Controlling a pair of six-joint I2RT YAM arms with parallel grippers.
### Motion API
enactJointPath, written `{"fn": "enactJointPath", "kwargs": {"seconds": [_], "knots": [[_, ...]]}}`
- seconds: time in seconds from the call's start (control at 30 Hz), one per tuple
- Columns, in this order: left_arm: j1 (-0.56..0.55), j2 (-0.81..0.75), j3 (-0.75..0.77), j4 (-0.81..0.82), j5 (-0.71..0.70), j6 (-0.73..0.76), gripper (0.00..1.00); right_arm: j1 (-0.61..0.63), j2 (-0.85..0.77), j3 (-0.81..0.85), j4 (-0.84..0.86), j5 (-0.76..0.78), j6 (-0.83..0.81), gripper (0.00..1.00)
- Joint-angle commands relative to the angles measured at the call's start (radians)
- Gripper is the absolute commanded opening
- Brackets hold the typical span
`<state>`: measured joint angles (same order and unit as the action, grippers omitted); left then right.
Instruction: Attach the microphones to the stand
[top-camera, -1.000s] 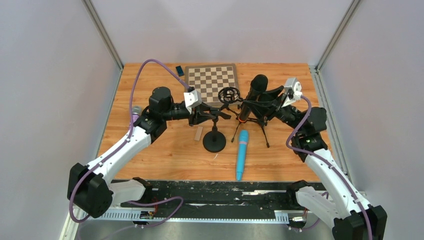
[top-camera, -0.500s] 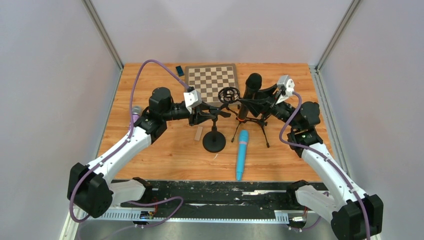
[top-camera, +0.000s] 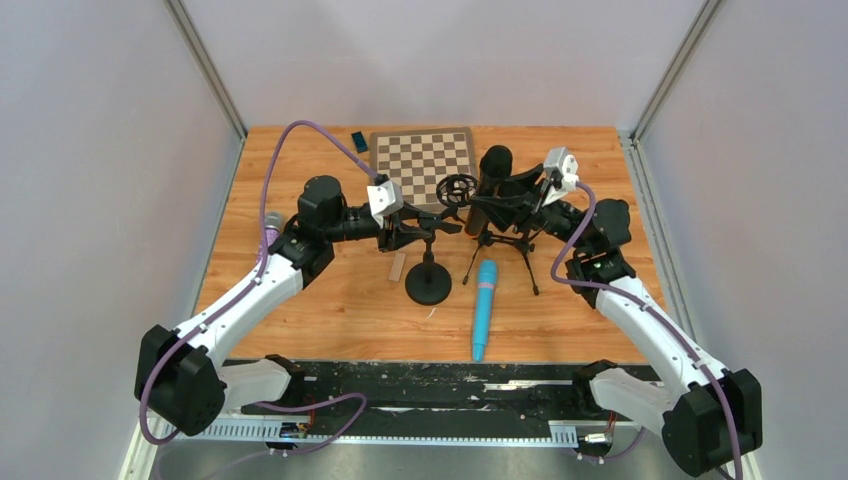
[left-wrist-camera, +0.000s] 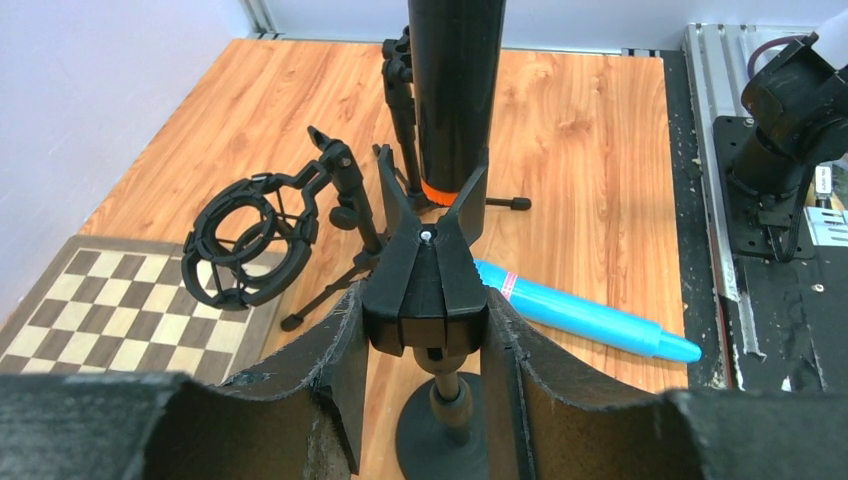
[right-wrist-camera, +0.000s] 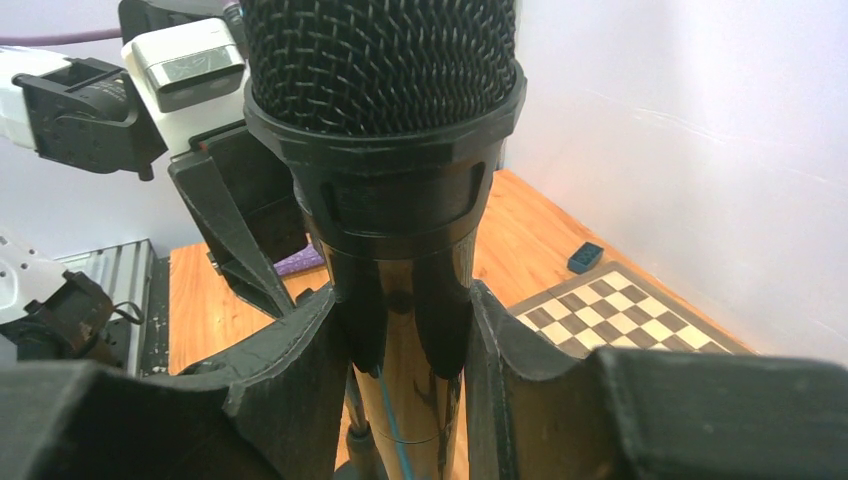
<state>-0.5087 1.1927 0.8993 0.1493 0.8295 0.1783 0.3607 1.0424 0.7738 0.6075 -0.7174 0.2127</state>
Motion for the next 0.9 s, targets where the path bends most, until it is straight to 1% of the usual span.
{"fn": "enactJointPath", "kwargs": {"seconds": [0.0, 0.23, 0.5, 0.87], "knots": [[-0.002, -0.005, -0.005, 0.01, 0.0, 0.027, 0.0, 0.034, 0.009, 0.054, 0.107, -0.009, 0.013, 0.0], [-0.002, -0.006, -0.005, 0.006, 0.002, 0.028, 0.0, 0.078, 0.03, 0.066, 0.119, 0.005, 0.003, 0.0], [-0.002, -0.008, -0.003, 0.001, -0.009, 0.026, 0.0, 0.094, 0.056, 0.063, 0.146, 0.015, 0.005, 0.0], [-0.001, -0.007, -0.006, -0.002, -0.015, 0.028, 0.0, 0.115, 0.09, 0.02, 0.266, 0.044, 0.051, 0.0]]}}
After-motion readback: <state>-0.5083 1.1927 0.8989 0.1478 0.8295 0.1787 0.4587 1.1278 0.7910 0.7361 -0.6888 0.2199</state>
